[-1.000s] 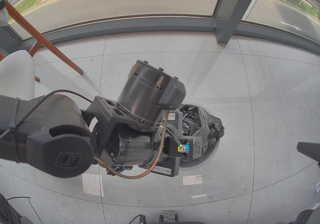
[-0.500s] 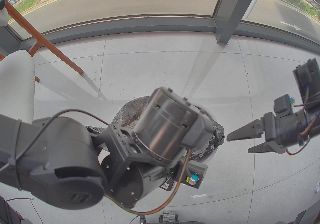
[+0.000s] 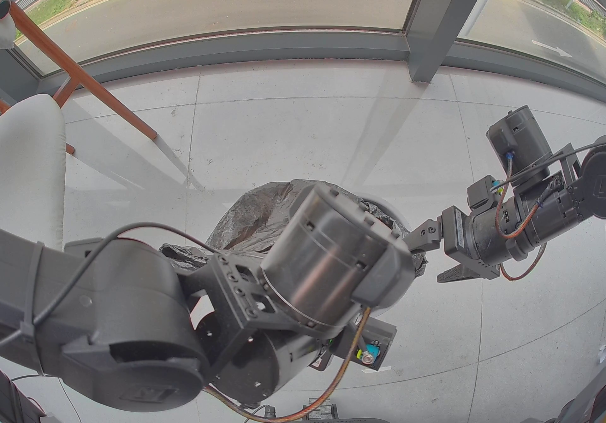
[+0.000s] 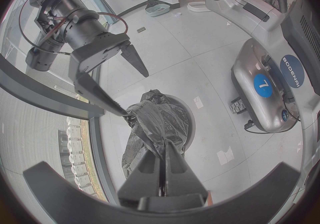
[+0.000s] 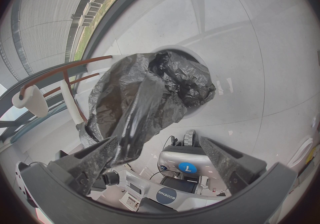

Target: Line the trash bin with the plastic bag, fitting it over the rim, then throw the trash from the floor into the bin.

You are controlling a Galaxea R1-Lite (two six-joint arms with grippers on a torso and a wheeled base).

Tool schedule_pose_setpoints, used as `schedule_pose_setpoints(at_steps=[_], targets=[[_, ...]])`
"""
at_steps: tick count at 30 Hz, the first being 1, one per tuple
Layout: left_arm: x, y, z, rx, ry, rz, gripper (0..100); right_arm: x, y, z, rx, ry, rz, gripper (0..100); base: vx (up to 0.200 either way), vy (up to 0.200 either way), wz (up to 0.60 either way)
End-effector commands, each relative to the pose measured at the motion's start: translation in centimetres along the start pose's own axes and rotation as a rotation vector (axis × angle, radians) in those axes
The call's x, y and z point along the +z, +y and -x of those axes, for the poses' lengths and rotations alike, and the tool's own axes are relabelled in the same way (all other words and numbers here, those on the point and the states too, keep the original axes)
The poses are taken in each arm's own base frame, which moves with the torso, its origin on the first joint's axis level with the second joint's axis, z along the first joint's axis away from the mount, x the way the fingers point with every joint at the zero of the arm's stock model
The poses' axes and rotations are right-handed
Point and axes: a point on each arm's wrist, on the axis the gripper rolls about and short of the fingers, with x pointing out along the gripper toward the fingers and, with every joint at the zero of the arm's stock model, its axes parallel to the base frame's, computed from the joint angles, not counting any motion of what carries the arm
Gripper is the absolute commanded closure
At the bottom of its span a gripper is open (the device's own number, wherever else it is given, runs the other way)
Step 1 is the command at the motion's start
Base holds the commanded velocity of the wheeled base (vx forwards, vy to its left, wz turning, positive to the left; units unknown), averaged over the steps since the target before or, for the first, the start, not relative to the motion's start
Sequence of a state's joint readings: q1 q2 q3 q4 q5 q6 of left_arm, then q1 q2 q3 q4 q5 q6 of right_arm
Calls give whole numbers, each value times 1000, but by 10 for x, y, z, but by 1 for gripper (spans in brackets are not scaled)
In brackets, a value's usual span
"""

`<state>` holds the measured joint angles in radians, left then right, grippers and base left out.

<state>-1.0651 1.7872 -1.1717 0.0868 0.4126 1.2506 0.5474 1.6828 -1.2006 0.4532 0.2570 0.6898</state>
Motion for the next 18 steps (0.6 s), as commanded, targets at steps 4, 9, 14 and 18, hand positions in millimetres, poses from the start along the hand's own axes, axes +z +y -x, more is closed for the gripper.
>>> schedule_pose_setpoints(at_steps=[4,9,14,18], targets=[[0,-1,-1,-4,3,45,100,1,-3,-13,-17,25,2,0,0,0,0],[-1,-1,0,-4,3,54,100,9,-8,-15,-30,18,41,0,0,0,0],[-1,0,-1,0,8,68,100,2,-15,-20,-55,52,45,0,0,0,0],[0,0,-1,3,6,127,100,-3,-21,-25,-72,74,39,0,0,0,0]])
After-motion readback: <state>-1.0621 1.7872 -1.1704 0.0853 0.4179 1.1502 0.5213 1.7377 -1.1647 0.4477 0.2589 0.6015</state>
